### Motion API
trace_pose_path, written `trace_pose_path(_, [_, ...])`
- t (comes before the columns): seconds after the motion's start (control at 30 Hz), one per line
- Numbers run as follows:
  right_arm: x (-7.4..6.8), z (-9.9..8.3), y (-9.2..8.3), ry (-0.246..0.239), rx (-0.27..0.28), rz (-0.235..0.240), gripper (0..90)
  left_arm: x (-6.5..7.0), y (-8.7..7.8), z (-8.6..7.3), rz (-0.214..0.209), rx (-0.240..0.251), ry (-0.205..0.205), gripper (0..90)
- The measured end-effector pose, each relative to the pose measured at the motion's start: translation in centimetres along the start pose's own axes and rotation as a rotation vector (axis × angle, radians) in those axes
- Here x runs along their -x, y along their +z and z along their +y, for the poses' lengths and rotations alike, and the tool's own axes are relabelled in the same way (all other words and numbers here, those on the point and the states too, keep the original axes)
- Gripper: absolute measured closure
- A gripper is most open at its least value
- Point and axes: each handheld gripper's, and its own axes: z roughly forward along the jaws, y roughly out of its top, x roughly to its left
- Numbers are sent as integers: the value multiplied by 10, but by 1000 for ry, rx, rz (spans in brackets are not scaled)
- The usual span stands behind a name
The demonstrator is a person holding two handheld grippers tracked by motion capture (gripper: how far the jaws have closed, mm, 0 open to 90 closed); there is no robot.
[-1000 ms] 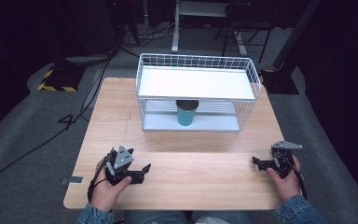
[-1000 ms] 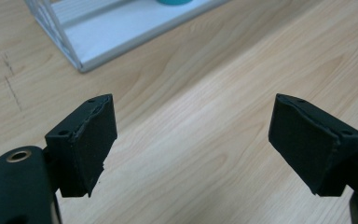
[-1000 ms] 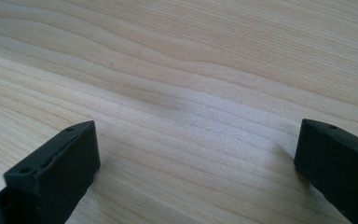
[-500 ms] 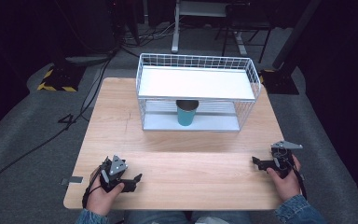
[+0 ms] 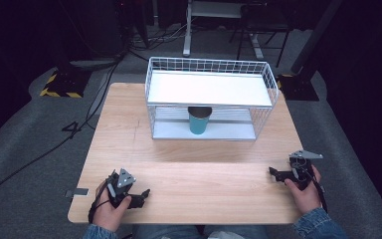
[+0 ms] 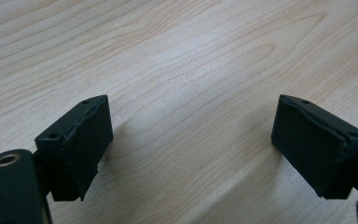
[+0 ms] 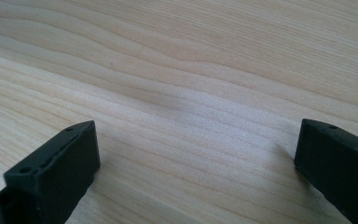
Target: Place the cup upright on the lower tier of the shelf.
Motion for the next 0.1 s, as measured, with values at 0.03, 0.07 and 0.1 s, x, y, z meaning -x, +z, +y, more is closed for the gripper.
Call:
trace_pose_path(0.03, [0,0,0,0,0,0,2,0,0,0,0,0,0,124])
trace_pose_path(0.07, [0,0,0,0,-1,0,2,0,1,0,0,3,-6,115])
trace_pose_path(0.1, [0,0,0,0,-1,0,2,-1,1,1,-4,-2,-4,115])
